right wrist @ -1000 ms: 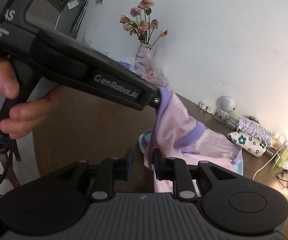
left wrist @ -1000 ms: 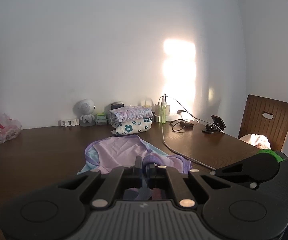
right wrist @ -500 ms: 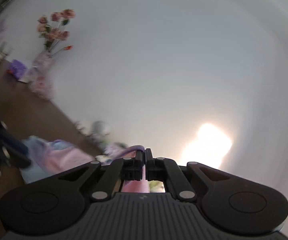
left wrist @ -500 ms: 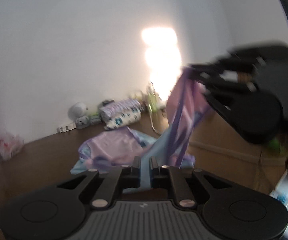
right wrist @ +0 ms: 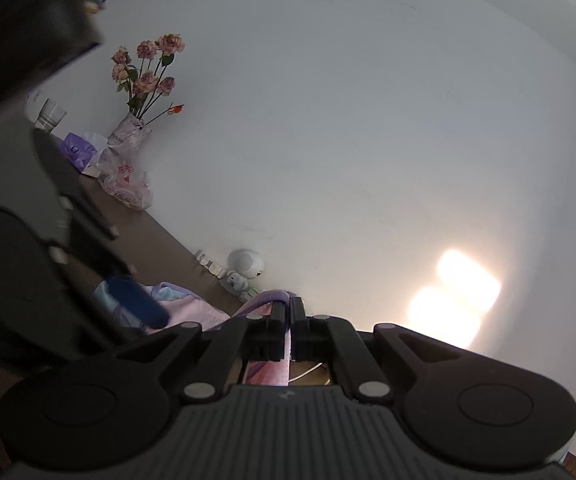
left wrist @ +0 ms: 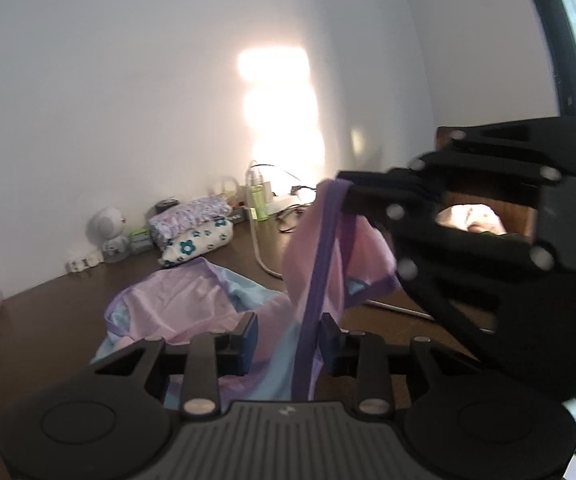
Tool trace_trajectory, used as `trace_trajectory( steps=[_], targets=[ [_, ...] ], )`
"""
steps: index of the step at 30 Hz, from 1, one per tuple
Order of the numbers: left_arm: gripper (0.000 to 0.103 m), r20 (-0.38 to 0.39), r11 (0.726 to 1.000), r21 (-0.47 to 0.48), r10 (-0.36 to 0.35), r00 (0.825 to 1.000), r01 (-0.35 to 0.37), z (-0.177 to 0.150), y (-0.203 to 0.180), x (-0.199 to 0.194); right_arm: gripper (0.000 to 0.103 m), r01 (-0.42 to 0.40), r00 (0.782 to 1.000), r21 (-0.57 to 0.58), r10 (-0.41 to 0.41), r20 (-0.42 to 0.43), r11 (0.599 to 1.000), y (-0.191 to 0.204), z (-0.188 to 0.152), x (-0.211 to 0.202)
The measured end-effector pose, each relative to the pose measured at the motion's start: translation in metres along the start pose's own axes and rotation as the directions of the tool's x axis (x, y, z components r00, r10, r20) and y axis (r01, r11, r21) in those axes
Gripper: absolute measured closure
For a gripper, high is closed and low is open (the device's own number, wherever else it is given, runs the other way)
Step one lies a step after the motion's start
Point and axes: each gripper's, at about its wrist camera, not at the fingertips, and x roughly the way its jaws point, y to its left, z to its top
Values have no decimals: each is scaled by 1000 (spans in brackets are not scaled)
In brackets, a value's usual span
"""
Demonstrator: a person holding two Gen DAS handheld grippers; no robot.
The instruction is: Fold clothes
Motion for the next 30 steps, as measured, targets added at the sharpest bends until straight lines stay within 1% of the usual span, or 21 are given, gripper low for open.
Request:
trace_trajectory(
  steps=[1,2,4,5,6,8,9,10,14,15,17,19,21,23,24,27,28,29,30],
  targets=[
    [74,-5,1000,7,14,1000,-14,0,-1,2,101,-2,1000,3,2,-1,1000,0,0,-1],
    [77,-9,1000,7,22,1000,-22,0,-2,4,101,-6,1000,7,6,-3,1000,0,0,-2],
    [100,-17,999,-9,34,999,-34,-2,0,6,101,-15,1000,9,15,-9,1000,0,-2,-2],
    [100,-23,999,-23,41,999,-41,-4,2,6,101,-20,1000,9,20,-14,1000,1,-3,-2],
    [100,-22,997,-42,64,998,-65,-5,4,5,101,-22,1000,8,22,-22,1000,1,-5,-1],
    [101,-2,989,-72,129,992,-128,-6,9,1,101,-21,998,11,21,-56,1000,2,-8,2],
    [101,9,985,-89,151,989,-150,-5,12,-2,101,-21,997,15,23,-77,1000,3,-10,4],
    [101,20,980,-110,172,985,-168,-3,16,-6,100,-12,994,17,14,-109,1000,4,-12,8],
    [102,49,950,-189,262,964,-248,5,33,-19,99,-21,980,7,22,-196,1000,13,-23,22],
    [102,46,942,-205,279,959,-264,6,38,-21,99,-20,977,10,22,-213,1000,13,-25,24],
    [101,28,928,-234,305,952,-291,5,48,-21,93,-19,971,20,23,-237,1000,12,-28,27],
    [101,12,912,-255,335,942,-321,1,53,-23,93,-25,967,24,31,-252,999,13,-31,29],
    [102,-4,896,-273,363,932,-350,-3,57,-25,92,-4,960,1,4,-281,1000,17,-32,34],
    [102,-20,890,-288,363,932,-353,-5,61,-30,88,7,954,-9,-10,-301,1000,21,-37,37],
    [102,-25,891,-288,360,933,-351,-6,62,-31,88,2,954,1,-2,-301,1000,22,-38,38],
    [102,-26,892,-267,373,928,-366,-5,62,-32,88,-27,957,52,41,-288,998,20,-36,34],
    [102,-22,890,-269,375,927,-367,-5,63,-35,88,-61,956,96,86,-280,994,16,-31,29],
    [101,-6,887,-279,382,924,-369,-3,65,-40,97,-98,954,146,134,-269,984,10,-27,25],
    [102,16,882,-290,393,919,-372,-1,68,-46,100,-156,944,259,222,-246,953,-4,-23,23]
  ],
)
